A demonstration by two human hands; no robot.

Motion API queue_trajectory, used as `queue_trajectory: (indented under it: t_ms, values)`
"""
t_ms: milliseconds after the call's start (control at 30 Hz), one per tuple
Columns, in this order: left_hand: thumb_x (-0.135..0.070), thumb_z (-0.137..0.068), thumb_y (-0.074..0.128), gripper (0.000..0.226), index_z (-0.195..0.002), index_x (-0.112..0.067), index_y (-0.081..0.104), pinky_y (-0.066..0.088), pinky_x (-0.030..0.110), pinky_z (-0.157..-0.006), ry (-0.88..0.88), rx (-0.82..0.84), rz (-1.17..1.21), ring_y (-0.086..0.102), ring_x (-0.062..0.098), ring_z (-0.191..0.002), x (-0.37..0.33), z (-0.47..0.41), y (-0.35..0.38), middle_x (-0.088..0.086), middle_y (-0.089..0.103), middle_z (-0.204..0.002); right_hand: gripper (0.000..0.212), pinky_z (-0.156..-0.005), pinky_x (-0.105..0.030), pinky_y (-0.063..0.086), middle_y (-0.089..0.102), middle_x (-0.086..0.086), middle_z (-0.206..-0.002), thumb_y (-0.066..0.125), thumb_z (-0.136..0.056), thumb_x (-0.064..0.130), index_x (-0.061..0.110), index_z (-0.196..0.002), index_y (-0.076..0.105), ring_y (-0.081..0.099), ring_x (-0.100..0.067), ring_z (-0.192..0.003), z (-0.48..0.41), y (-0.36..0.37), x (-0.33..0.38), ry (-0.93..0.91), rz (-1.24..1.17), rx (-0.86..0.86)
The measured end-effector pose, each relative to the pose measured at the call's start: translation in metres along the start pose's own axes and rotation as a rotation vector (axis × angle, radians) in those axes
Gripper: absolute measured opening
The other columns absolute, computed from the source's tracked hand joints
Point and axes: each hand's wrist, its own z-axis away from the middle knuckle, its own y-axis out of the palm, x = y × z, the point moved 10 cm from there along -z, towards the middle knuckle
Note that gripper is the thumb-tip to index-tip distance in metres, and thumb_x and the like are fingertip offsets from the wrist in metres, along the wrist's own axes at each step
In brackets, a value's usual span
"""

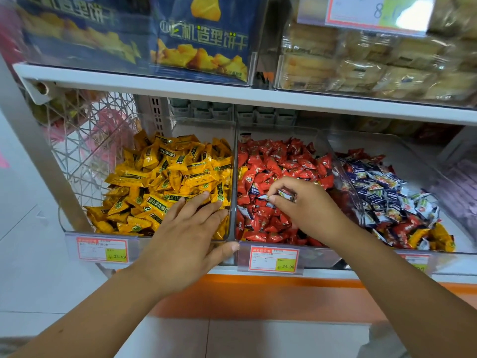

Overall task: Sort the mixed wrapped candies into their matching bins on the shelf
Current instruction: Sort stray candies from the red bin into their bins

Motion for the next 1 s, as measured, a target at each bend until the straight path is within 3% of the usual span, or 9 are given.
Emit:
queue_trajectory:
  t_ms: [100,167,267,333,400,500,667,867,1000]
  values:
    - [-0.068,-0.095,0.018,0.074,-0.125,-0.018,0.063,0.042,0.050,-0.102,0.006,0.002,-0.013,0.047,0.024,-0.132,-0.001,-0.001,-0.001,-0.003,0.061,-0.131,0.020,-0.062,-0.032,0.041,0.060,0.003,-0.080,0.071,-0.084,0.035,0.025,-0.081,0.054,0.052,-0.007,-0.063,0.003,0.002,0.000,0.012,-0.070,0.000]
    - [-0.069,-0.095,0.018,0.074,-0.126,-0.018,0.063,0.041,0.050,-0.103,0.006,0.009,-0.015,0.047,0.023,-0.133,-0.001,-0.001,0.000,-0.003,0.061,-0.131,0.032,-0.067,-0.039,0.045,0.059,-0.006,-0.078,0.073,-0.081,0.042,0.023,-0.074,0.048,0.051,-0.021,-0.067,0.003,0.004,0.001,0.024,-0.040,-0.020]
    - [-0.070,-0.094,0.017,0.076,-0.128,-0.018,0.061,0.038,0.050,-0.106,0.000,0.020,0.005,0.043,0.023,-0.135,0.000,0.000,0.002,-0.003,0.059,-0.133,0.032,-0.059,-0.035,0.040,0.054,-0.001,-0.065,0.069,-0.083,0.044,0.026,-0.072,0.045,0.048,-0.020,-0.061,0.000,0.014,0.005,0.031,0.073,0.019]
    - [-0.070,-0.094,0.016,0.077,-0.129,-0.018,0.060,0.037,0.051,-0.107,-0.004,0.025,0.014,0.041,0.023,-0.136,0.001,0.000,0.003,-0.002,0.059,-0.134,0.020,-0.064,-0.031,0.043,0.056,0.010,-0.075,0.067,-0.084,0.047,0.033,-0.086,0.053,0.054,-0.013,-0.072,-0.001,0.027,0.011,0.019,0.191,0.106]
    - [-0.070,-0.094,0.015,0.077,-0.130,-0.018,0.060,0.037,0.051,-0.107,-0.005,0.025,0.016,0.041,0.023,-0.137,0.001,0.000,0.004,-0.003,0.058,-0.135,0.028,-0.076,-0.030,0.047,0.065,0.013,-0.099,0.063,-0.084,0.055,0.039,-0.106,0.059,0.059,-0.011,-0.094,-0.002,0.038,0.015,0.014,0.336,0.161]
    - [-0.070,-0.094,0.016,0.077,-0.129,-0.018,0.061,0.038,0.052,-0.106,-0.003,0.022,0.018,0.042,0.023,-0.136,0.001,0.000,0.003,-0.002,0.059,-0.135,0.033,-0.067,-0.026,0.043,0.069,0.012,-0.104,0.059,-0.085,0.059,0.039,-0.110,0.066,0.062,-0.010,-0.092,-0.008,0.040,0.018,0.008,0.465,0.096]
    - [-0.070,-0.094,0.016,0.077,-0.129,-0.017,0.060,0.040,0.053,-0.105,0.002,0.023,0.028,0.043,0.024,-0.136,0.001,0.000,0.002,-0.002,0.059,-0.134,0.023,-0.063,-0.026,0.043,0.064,0.016,-0.087,0.063,-0.085,0.055,0.034,-0.089,0.072,0.056,-0.004,-0.077,-0.011,0.034,0.009,0.037,0.272,0.066]
    - [-0.071,-0.094,0.016,0.077,-0.130,-0.019,0.060,0.035,0.050,-0.108,0.004,0.019,0.036,0.039,0.022,-0.138,0.001,0.000,0.003,-0.003,0.057,-0.136,0.015,-0.082,-0.040,0.049,0.064,0.012,-0.091,0.068,-0.081,0.048,0.033,-0.080,0.071,0.058,-0.008,-0.088,-0.005,0.005,0.007,-0.006,0.078,-0.057]
    - [-0.071,-0.094,0.017,0.077,-0.128,-0.019,0.061,0.036,0.048,-0.108,0.010,0.017,0.027,0.039,0.021,-0.137,0.002,0.001,0.004,-0.004,0.057,-0.136,0.010,-0.079,-0.026,0.047,0.065,0.013,-0.090,0.070,-0.082,0.041,0.033,-0.086,0.073,0.060,-0.003,-0.084,0.012,-0.036,0.016,-0.094,0.038,-0.207]
